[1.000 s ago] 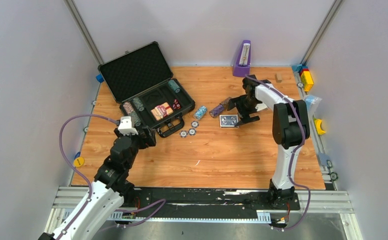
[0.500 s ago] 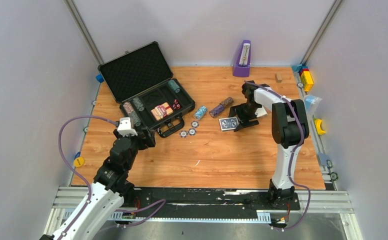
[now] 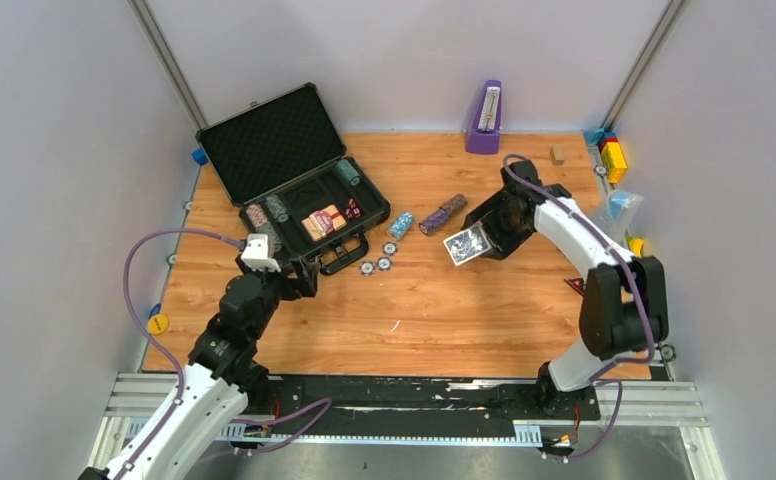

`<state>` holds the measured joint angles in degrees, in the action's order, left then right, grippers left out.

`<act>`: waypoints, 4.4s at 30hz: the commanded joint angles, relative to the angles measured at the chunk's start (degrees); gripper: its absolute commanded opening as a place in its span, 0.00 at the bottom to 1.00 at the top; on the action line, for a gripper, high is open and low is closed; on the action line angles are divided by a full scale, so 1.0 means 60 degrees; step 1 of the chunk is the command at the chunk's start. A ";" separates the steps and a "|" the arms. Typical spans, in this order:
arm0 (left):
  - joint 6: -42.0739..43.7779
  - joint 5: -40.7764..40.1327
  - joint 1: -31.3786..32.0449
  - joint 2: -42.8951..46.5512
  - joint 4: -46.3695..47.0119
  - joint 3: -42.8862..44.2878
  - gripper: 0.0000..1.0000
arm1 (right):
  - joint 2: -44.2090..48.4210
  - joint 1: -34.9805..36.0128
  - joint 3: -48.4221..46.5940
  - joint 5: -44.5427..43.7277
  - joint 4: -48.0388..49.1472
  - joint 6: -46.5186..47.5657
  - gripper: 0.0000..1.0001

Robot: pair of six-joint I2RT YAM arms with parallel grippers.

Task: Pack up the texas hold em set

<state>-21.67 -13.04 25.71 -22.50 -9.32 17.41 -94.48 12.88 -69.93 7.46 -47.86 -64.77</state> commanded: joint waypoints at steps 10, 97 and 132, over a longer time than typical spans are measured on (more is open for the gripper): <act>0.2978 0.0201 0.3578 -0.3457 0.4183 0.0397 1.00 | 0.1424 0.0412 0.1131 0.2948 0.2820 0.3112 0.21; 0.8738 0.3333 -0.3200 -1.2109 -0.1130 0.9070 0.00 | 0.7911 0.1406 0.3258 -0.0541 0.2549 0.2781 0.88; 1.0509 0.6473 -0.3805 -1.4323 -0.3736 1.1511 1.00 | 0.7888 0.1400 0.3711 0.0199 0.3189 0.2729 0.87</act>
<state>43.72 24.77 2.66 -110.69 -30.96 84.60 -46.96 21.30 -47.94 7.68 -31.83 -48.95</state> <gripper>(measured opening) 0.995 0.875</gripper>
